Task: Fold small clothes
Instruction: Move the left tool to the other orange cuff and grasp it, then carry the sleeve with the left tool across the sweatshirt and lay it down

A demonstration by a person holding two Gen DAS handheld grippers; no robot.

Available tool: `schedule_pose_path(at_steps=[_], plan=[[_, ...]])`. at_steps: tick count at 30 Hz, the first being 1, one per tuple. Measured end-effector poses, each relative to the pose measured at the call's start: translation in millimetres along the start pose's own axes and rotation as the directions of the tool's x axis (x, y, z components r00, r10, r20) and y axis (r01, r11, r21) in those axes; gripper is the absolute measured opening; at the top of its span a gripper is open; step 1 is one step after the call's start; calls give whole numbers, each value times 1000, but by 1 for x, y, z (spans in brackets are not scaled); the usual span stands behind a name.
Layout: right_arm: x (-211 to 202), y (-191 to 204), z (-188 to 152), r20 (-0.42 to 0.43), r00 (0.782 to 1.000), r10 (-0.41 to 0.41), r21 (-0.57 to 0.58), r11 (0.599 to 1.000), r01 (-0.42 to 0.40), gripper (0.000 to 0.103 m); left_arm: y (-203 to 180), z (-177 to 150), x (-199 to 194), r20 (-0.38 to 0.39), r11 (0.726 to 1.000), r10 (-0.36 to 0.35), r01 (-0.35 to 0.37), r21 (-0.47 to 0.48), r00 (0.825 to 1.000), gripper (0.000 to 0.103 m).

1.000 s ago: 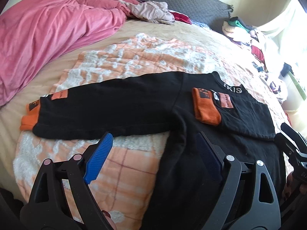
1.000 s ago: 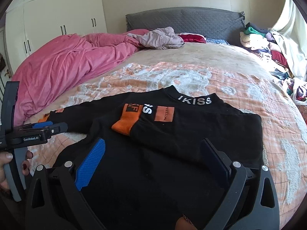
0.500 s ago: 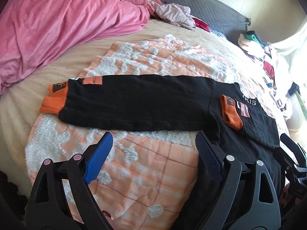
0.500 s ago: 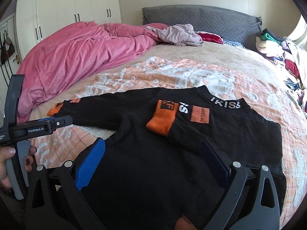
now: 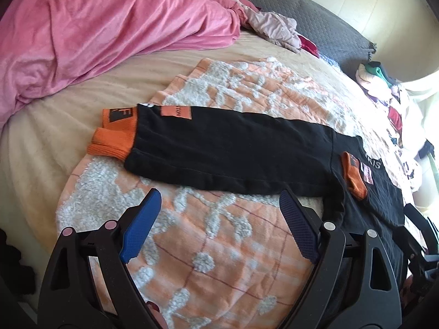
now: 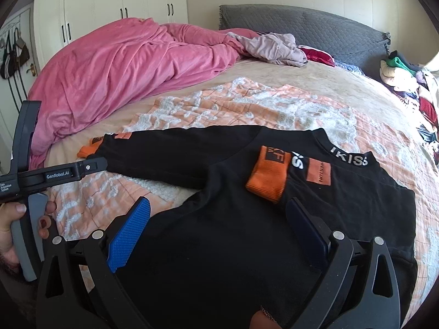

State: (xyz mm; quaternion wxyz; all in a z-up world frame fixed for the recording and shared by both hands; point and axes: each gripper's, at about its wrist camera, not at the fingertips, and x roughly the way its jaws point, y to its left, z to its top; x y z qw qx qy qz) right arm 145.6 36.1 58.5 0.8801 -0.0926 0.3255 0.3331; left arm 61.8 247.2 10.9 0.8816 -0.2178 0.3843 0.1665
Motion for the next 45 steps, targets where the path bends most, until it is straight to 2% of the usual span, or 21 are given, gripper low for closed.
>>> schedule_pose_path(at_steps=[6,9,11,14,19,22,24,25,29,30,39,45], plan=[[9,16,1,-18,1000,18,-20,1000,-18,99,29,1,9,-10,996,20,-21,-91,1000,81],[13,23,0,-26,999,24,-30,999,-25,99,37,3,11,1,993,55,-54,-109,998,81],[14,27,-3,-32,999,23,-41,999,-25,99,43,4,14,-3,990,41,-41,-136,999,81],[16,28,-5,-43,999,26,-44,999,-28,99,52,7,21,-5,983,36,-36,-181,999,81],[18,26,-8,-56,998,37,-43,998,-39,98,61,25,37,1,959,66,-63,-277,998,78],[18,22,-11,-62,998,26,-50,998,-29,98,63,39,46,12,943,93,-84,-323,996,65],[17,16,-12,-64,998,16,-50,999,-19,98,68,40,52,12,929,106,-94,-357,994,48],[17,12,-12,-65,998,11,-49,999,-14,98,71,39,54,15,925,111,-98,-368,994,45],[18,-3,-14,-77,997,-22,-61,998,18,98,82,34,50,53,906,100,-69,-418,994,13],[19,-8,-15,-78,997,-31,-68,997,25,98,83,35,49,66,905,85,-50,-423,994,12],[19,-63,-25,-98,993,-67,4,998,68,98,51,54,12,201,951,10,53,-305,979,9],[7,-92,-25,-49,995,-89,73,993,92,98,7,69,-9,261,969,-85,141,-201,962,9]])
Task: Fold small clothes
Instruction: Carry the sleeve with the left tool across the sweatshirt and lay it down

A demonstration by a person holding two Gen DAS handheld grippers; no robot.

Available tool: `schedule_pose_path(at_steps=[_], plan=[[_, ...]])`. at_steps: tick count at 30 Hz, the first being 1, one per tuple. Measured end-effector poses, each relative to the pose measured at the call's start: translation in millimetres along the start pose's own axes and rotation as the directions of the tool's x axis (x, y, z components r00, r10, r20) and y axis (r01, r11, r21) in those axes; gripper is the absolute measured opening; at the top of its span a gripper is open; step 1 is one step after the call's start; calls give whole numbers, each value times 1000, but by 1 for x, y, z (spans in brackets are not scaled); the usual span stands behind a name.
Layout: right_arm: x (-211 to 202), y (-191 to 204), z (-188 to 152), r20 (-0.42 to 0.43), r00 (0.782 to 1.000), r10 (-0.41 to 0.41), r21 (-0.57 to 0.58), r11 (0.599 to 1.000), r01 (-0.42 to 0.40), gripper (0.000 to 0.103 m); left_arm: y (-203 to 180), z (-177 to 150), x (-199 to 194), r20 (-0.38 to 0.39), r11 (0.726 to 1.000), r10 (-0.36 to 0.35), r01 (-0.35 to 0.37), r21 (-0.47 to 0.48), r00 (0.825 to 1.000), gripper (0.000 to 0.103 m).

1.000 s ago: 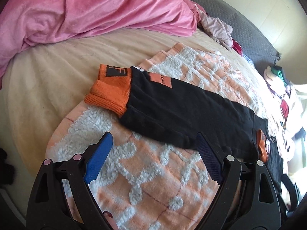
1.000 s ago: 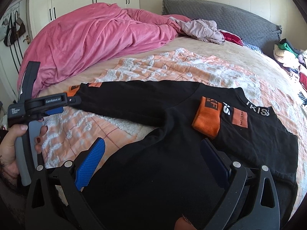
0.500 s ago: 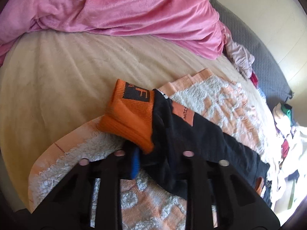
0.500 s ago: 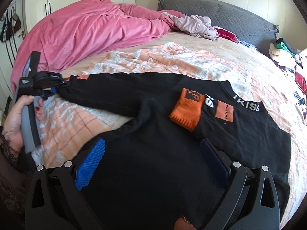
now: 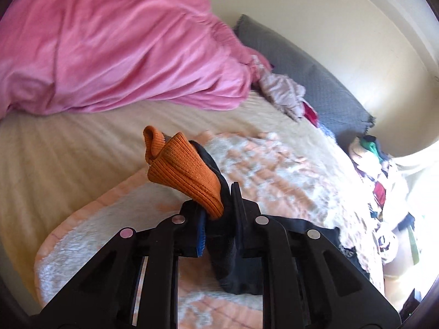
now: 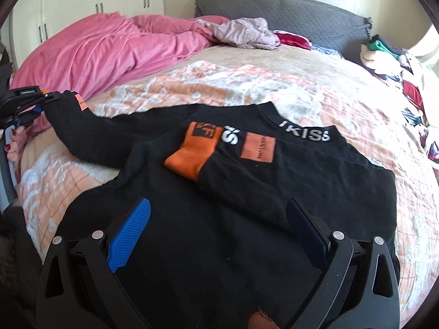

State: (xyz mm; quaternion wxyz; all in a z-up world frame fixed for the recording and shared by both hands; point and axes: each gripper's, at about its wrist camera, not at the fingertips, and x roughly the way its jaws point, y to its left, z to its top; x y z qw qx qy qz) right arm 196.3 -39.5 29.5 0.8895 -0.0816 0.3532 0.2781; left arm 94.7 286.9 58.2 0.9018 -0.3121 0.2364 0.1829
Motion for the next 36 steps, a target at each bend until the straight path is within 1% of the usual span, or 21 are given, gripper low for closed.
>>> schedule_pose_path(at_steps=[2,5,8,12,14,17,21,24,29,31,33,36], plan=[[-5,-10,1,17,1000,6,38,999,-7,98,-19,1,-2,1,998,-45,45,31,999,9],[-12,-24,1,39,999,-8,81,997,5,98,-50,-1,-7,0,989,-118,117,86,993,9],[-18,-37,1,52,998,-29,118,993,23,98,-81,-5,-9,-16,973,-186,187,134,982,9],[-27,-52,2,72,996,-51,154,987,40,98,-113,-14,-7,-45,948,-253,256,187,967,9],[-30,-59,2,79,995,-67,167,984,53,98,-129,-21,-6,-70,932,-289,297,205,955,9],[-34,-72,2,87,992,-94,194,978,76,98,-146,-33,-6,-105,911,-323,339,236,940,9],[-41,-89,1,99,987,-127,243,965,100,98,-166,-56,-3,-170,868,-373,408,285,912,9],[-48,-105,0,111,982,-150,294,949,112,98,-176,-74,3,-225,840,-393,448,307,892,9],[-59,-130,-5,121,975,-185,367,921,129,98,-186,-104,19,-313,804,-382,480,351,869,9],[-62,-136,-7,123,973,-195,390,911,133,98,-187,-112,26,-347,797,-377,492,350,859,9],[-65,-143,-10,125,972,-199,413,901,132,98,-187,-122,36,-390,793,-369,505,340,843,9],[-68,-150,-12,132,974,-184,434,894,110,98,-186,-137,46,-436,789,-350,511,340,829,9]])
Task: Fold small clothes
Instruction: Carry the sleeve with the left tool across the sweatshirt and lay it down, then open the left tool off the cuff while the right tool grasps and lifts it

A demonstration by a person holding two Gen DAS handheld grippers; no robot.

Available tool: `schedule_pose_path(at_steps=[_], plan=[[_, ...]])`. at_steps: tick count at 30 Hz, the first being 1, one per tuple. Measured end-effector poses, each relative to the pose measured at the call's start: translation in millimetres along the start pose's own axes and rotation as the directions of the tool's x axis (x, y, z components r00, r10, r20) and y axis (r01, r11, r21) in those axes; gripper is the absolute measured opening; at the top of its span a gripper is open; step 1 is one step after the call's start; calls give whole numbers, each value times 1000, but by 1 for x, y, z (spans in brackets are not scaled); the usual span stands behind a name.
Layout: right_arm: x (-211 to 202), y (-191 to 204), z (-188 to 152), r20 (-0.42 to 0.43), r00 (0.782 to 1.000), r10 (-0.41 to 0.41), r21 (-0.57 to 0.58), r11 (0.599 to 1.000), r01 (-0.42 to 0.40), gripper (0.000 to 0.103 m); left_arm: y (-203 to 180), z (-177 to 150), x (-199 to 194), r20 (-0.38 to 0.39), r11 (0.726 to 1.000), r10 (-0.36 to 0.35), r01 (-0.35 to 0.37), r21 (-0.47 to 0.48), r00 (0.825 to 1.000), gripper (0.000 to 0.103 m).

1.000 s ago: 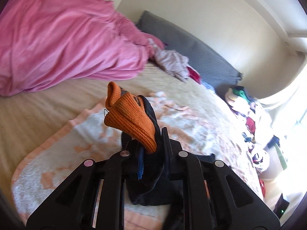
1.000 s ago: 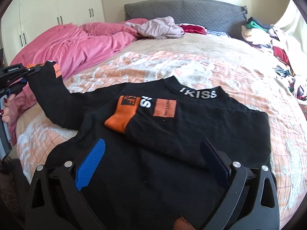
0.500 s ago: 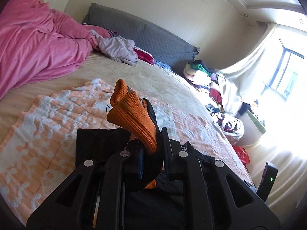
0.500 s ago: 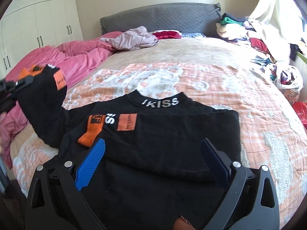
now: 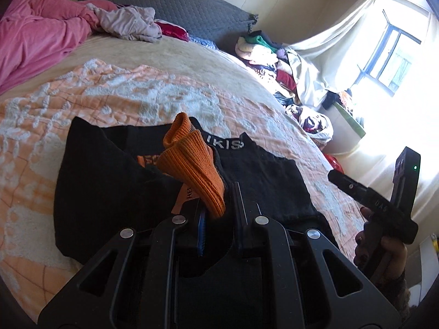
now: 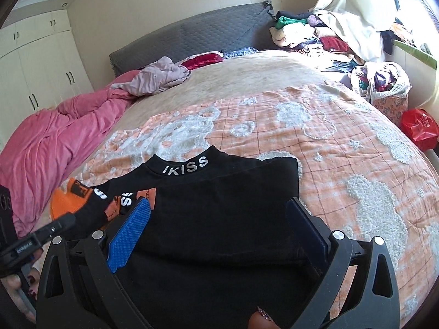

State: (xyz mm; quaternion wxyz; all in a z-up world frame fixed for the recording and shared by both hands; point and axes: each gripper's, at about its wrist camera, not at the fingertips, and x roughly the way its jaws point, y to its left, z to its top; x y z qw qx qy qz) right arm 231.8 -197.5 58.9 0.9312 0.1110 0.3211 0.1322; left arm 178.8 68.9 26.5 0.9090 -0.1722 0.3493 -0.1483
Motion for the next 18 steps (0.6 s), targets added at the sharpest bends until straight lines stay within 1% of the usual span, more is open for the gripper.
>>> schedule_pose_path(at_steps=[2,5,8,9,10,11,14,18], plan=[[-1,-2,0,1,1000,22,10,1000,-22,98,-2,-6,7,-27,1000,2,-1,16,1000,9],[-1,0,-1,-5,999,32,16,999,-32,98,-8,-11,12,-53,999,-4,6,40,999,10],[1,2,-3,-19,999,41,19,999,-41,98,-17,-16,16,-82,997,-32,37,61,996,12],[3,2,-4,-28,998,48,23,999,-48,98,-21,-19,16,-91,997,-38,45,69,995,20],[4,2,-5,-36,998,57,28,998,-56,98,-23,-20,17,-99,995,-45,53,79,994,24],[6,3,-6,-44,997,69,34,997,-67,98,-25,-22,17,-104,994,-48,58,88,993,30],[10,4,-9,-77,991,106,48,994,-102,98,-28,-21,13,-110,993,-51,62,103,993,34],[22,13,-16,-139,976,166,59,986,-159,98,-23,-12,4,-95,993,-30,40,109,995,49]])
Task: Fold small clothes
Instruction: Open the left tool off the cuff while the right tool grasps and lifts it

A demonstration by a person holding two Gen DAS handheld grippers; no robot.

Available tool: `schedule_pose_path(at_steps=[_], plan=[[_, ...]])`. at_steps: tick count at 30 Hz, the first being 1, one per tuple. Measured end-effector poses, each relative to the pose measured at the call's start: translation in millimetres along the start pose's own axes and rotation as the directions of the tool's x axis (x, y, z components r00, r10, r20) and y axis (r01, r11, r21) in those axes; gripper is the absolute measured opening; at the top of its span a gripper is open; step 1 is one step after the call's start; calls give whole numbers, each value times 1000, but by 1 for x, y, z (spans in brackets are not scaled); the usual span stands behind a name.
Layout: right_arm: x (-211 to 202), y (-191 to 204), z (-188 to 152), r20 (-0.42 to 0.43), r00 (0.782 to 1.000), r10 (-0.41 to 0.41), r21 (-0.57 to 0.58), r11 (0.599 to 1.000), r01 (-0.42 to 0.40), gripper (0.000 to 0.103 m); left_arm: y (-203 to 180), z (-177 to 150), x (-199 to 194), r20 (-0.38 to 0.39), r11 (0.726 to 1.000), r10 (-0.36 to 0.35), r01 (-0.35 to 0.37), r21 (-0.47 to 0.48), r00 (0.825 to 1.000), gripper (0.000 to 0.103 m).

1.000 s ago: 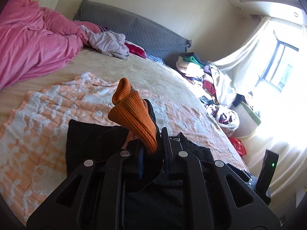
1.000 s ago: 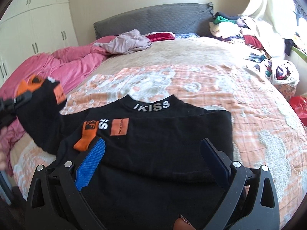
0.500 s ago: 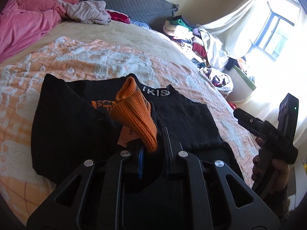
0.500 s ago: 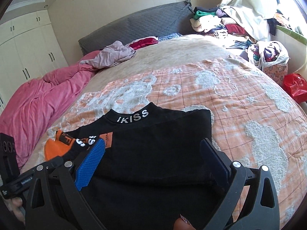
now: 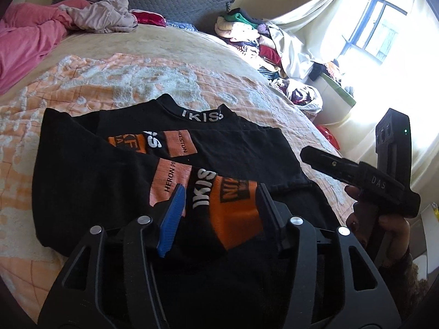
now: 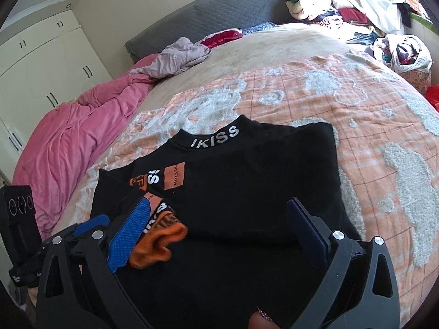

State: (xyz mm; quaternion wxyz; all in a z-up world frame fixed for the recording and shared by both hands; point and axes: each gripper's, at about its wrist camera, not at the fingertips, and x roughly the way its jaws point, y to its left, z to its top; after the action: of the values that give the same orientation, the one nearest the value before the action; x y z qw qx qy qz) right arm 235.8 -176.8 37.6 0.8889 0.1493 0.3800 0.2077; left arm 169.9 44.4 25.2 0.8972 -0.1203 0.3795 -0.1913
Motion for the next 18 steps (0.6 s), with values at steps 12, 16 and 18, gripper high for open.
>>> schedule_pose_path(at_steps=[12,16,18], plan=[[53,41,-40,-179,980,86,-20,996,-91,85,39,22,-21,49,975,222,-222,1,974,90],[64,42,-48,-182,978,104,-23,994,-110,69,53,26,-29,62,971,238,-235,-42,969,91],[64,44,-50,-165,979,120,-41,991,-128,50,58,28,-32,67,967,251,-247,-58,966,91]])
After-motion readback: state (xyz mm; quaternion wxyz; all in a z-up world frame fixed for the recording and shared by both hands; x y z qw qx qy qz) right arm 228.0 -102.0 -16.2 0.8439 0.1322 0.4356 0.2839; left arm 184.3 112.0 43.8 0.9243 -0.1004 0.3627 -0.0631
